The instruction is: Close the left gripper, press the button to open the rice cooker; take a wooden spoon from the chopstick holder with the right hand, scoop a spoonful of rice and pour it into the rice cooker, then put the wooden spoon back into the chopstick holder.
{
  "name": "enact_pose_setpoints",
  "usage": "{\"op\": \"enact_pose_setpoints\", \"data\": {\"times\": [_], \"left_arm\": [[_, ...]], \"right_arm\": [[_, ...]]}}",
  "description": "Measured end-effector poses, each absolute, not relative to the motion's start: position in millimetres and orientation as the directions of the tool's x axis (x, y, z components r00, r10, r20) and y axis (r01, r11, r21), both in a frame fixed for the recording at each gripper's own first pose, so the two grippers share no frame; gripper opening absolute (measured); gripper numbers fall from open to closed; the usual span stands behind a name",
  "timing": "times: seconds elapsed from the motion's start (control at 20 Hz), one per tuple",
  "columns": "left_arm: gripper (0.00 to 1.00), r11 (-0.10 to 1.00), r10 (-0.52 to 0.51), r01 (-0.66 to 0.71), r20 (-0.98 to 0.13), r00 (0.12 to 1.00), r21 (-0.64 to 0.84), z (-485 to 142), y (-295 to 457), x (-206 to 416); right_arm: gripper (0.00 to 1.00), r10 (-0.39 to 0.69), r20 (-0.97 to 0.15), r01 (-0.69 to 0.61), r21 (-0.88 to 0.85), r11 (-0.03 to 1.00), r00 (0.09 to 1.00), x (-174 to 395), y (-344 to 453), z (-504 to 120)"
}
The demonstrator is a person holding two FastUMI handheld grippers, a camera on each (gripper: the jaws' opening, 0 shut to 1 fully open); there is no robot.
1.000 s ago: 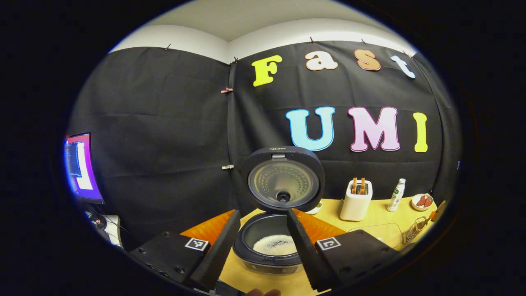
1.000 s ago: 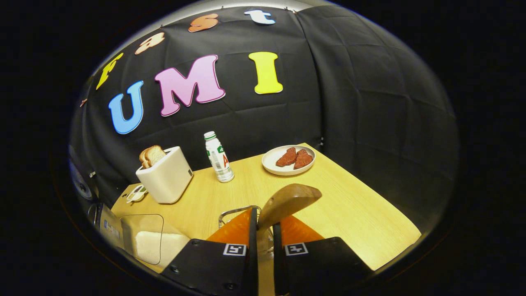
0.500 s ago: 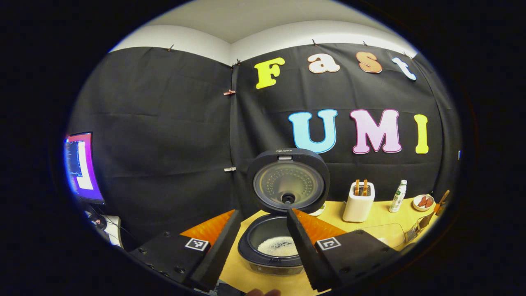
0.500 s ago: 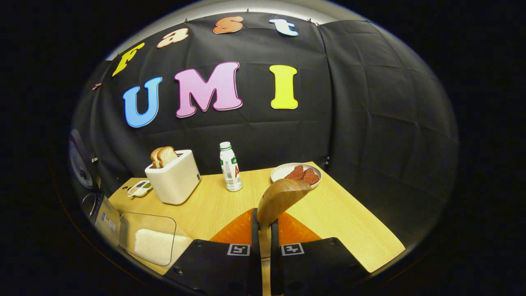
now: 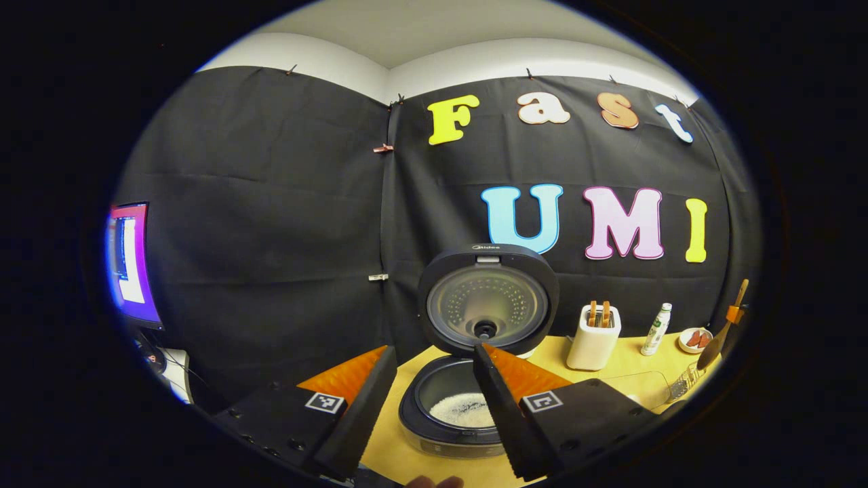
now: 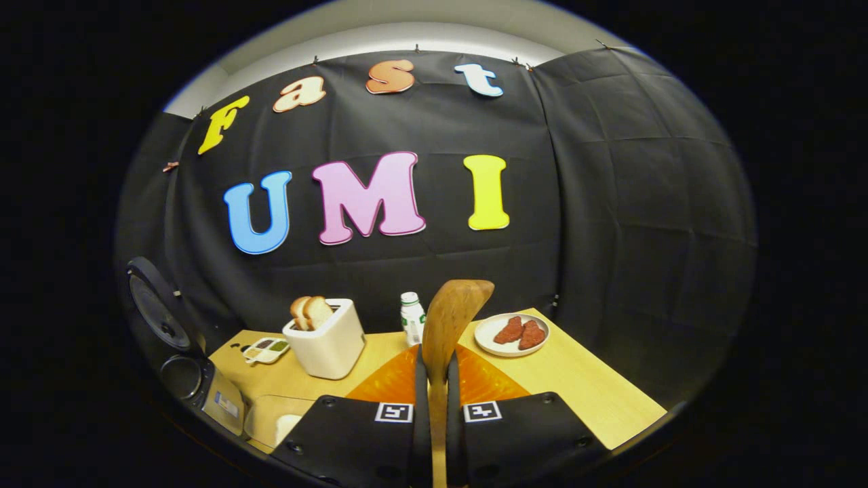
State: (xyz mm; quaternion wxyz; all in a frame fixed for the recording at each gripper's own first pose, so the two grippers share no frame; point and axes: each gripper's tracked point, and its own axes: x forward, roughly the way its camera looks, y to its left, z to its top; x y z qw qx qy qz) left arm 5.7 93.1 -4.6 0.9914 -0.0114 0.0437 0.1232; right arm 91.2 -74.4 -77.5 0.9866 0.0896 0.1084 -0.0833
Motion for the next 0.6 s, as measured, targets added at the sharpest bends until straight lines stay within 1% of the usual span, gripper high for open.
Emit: {"op": "enact_pose_setpoints", "data": {"times": [0.2,0.3,0.6], "left_arm": [[0.81,0.977,0.211,-0.212,-0.066,0.975,-0.008,-3.6,99.0,11.2],[0.81,0.981,0.193,-0.193,-0.071,0.979,0.001,-4.4,99.7,15.6],[0.81,0.992,0.13,-0.129,-0.079,0.988,0.013,-5.4,101.1,25.4]], "right_arm": [[0.12,-0.023,-0.246,0.077,0.211,0.974,0.969,93.9,-1.9,-75.0],[0.12,0.011,-0.263,0.046,0.211,0.976,0.965,95.4,23.3,-83.6],[0.12,0.079,-0.404,0.003,0.197,0.98,0.911,88.0,80.7,-154.9]]}}
